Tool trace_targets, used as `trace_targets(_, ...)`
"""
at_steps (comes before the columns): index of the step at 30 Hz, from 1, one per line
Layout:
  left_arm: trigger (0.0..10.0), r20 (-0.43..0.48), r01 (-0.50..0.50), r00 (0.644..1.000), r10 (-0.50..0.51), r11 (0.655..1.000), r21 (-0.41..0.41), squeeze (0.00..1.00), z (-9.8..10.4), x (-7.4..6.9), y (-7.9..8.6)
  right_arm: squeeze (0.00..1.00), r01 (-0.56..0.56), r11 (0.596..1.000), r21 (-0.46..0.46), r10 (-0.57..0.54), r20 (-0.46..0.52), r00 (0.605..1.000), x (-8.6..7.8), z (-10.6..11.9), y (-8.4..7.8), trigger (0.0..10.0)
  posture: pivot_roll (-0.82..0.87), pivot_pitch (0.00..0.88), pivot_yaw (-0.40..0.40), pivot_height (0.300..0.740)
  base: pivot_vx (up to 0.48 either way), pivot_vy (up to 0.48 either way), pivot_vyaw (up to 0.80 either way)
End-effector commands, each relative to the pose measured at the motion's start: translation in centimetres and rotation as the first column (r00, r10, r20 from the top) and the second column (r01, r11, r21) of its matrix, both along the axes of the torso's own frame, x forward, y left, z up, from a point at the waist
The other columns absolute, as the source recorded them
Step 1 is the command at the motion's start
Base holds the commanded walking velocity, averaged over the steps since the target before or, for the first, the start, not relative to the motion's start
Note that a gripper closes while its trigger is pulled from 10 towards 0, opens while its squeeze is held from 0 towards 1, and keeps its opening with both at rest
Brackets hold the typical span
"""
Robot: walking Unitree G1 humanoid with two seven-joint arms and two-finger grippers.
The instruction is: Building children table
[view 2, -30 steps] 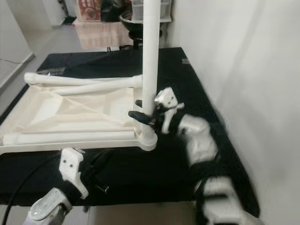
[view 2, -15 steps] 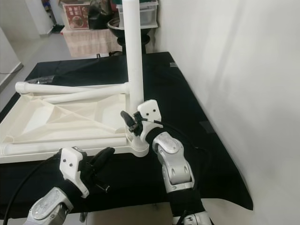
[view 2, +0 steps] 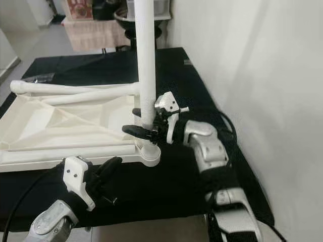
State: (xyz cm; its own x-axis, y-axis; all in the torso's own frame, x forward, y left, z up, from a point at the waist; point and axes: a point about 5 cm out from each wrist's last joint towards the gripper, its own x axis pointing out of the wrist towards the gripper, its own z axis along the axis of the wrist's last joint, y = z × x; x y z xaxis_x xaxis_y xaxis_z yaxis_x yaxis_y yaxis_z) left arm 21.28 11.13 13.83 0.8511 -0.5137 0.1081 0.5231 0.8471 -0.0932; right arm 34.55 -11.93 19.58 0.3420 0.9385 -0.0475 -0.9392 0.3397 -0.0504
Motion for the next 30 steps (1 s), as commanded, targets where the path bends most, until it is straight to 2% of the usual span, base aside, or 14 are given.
trace_targets(1,10.0,-0.022,0.002,1.0,-0.002,1.0,0.005,0.0,-0.4,-0.1,0.0,0.0,-0.021,1.0,-0.003,0.021,0.006,1.0,0.4,0.3,0.3,10.0,0.01,0.068,0.007,0.74,0.0,0.0,0.0)
trace_targets(7,10.0,-0.024,0.001,1.0,-0.001,1.0,0.007,0.0,-0.4,-0.2,0.0,0.0,-0.025,1.0,0.008,0.025,-0.018,1.0,1.2,0.9,-0.2,10.0,0.02,0.072,0.011,0.74,0.0,0.0,0.0)
trace_targets(8,10.0,-0.025,0.002,1.0,-0.002,1.0,0.007,0.0,-0.4,-0.2,0.0,0.0,-0.051,0.999,0.014,0.051,-0.03,0.998,1.3,0.9,-0.4,0.0,0.02,0.072,0.011,0.74,0.0,0.0,0.0)
trace_targets(18,10.0,-0.025,0.004,1.0,-0.004,1.0,0.005,0.0,-0.4,-0.1,-0.1,0.0,-0.01,0.999,0.051,0.012,-0.031,0.999,1.6,0.3,-1.4,0.0,0.01,0.075,0.013,0.74,0.0,0.0,0.0)
trace_targets(19,10.0,-0.025,0.005,1.0,-0.004,1.0,0.004,0.0,-0.4,0.0,-0.1,0.0,0.026,0.998,0.065,-0.024,-0.028,0.999,1.6,0.0,-2.0,0.0,0.01,0.075,0.016,0.74,0.0,0.0,0.0)
trace_targets(23,10.0,-0.026,0.005,1.0,-0.005,1.0,0.004,0.0,-0.4,0.0,0.0,0.0,0.101,0.993,0.063,-0.101,-0.014,0.995,1.4,-0.5,-2.6,0.0,0.01,0.077,0.018,0.74,0.0,0.0,0.0)
trace_targets(27,10.0,-0.025,0.004,1.0,-0.004,1.0,0.005,0.0,-0.4,0.0,0.0,0.0,0.178,0.983,0.042,-0.177,-0.009,0.984,1.0,-1.3,-2.5,0.0,0.01,0.079,0.011,0.74,0.0,0.0,0.0)
trace_targets(28,10.0,-0.024,0.0,1.0,0.0,1.0,0.007,0.0,-0.3,-0.1,0.3,0.0,0.5,0.866,-0.018,-0.501,-0.013,0.866,0.1,-3.7,-1.3,0.0,-0.01,0.089,0.014,0.74,0.0,0.0,0.0)
trace_targets(29,10.0,-0.024,0.0,1.0,0.0,1.0,0.007,0.0,-0.3,-0.1,0.3,0.0,0.5,0.866,-0.018,-0.501,-0.013,0.866,0.1,-3.7,-1.3,0.0,-0.01,0.089,0.014,0.74,0.0,0.0,0.0)
trace_targets(30,10.0,-0.023,-0.002,1.0,0.002,1.0,0.007,0.0,-0.3,-0.1,0.4,0.0,0.652,0.757,-0.046,-0.653,0.01,0.758,-0.4,-4.6,-1.1,0.0,-0.01,0.089,0.014,0.74,0.0,0.0,0.0)
